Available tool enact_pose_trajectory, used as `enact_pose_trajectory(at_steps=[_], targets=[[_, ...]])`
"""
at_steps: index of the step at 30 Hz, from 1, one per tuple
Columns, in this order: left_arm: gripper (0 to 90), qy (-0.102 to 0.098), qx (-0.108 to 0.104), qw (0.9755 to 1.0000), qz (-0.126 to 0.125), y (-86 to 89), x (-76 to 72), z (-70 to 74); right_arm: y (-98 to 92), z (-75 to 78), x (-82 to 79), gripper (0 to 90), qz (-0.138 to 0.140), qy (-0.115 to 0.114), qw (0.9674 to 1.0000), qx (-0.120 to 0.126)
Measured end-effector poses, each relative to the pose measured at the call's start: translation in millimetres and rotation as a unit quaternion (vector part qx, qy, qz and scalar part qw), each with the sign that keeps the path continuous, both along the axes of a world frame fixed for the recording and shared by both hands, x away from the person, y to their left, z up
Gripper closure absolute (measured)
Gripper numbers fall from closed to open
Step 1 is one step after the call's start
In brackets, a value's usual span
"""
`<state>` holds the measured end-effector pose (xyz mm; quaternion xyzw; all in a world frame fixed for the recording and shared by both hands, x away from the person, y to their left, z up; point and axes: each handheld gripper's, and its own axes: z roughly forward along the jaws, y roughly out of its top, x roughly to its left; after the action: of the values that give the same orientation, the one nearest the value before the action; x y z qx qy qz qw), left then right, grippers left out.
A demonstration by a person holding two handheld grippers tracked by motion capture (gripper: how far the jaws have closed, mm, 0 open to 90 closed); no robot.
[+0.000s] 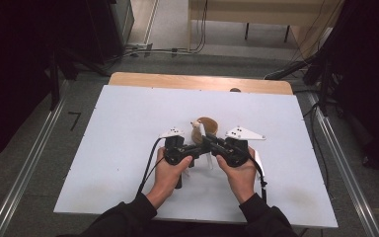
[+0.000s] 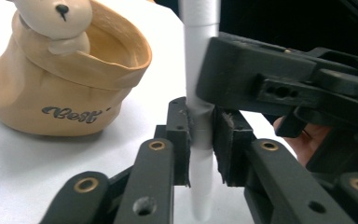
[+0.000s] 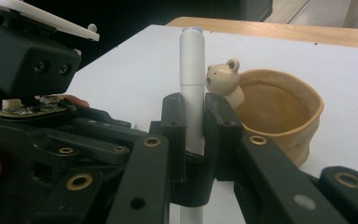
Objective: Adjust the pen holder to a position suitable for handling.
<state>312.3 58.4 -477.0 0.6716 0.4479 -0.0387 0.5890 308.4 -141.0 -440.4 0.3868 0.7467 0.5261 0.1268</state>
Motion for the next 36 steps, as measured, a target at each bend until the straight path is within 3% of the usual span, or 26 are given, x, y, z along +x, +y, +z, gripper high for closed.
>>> enact_pose_trajectory(at_steps=[10,13,18,28,36], targets=[[79.7,-0.011,0.008,0.9999,0.004,3.0,0.1,1.8,-4.4,2.8,-1.8,69.9,0.008,-0.005,0.9999,0.006],[79.7,-0.016,0.018,0.9997,0.006,4.6,0.6,2.2,-7.6,4.0,-2.7,66.5,0.002,-0.014,0.9999,0.004],[79.6,-0.022,0.014,0.9996,0.012,7.9,1.6,4.4,-14.3,4.3,-2.7,60.6,-0.01,-0.021,0.9997,0.007],[79.6,-0.023,0.0,0.9995,0.022,18.2,6.0,8.9,-28.0,0.4,-2.9,33.5,-0.03,-0.008,0.9994,-0.017],[79.6,-0.03,-0.007,0.9989,0.036,24.8,9.8,15.1,-32.4,-8.9,-2.2,20.2,-0.045,0.008,0.998,-0.044]])
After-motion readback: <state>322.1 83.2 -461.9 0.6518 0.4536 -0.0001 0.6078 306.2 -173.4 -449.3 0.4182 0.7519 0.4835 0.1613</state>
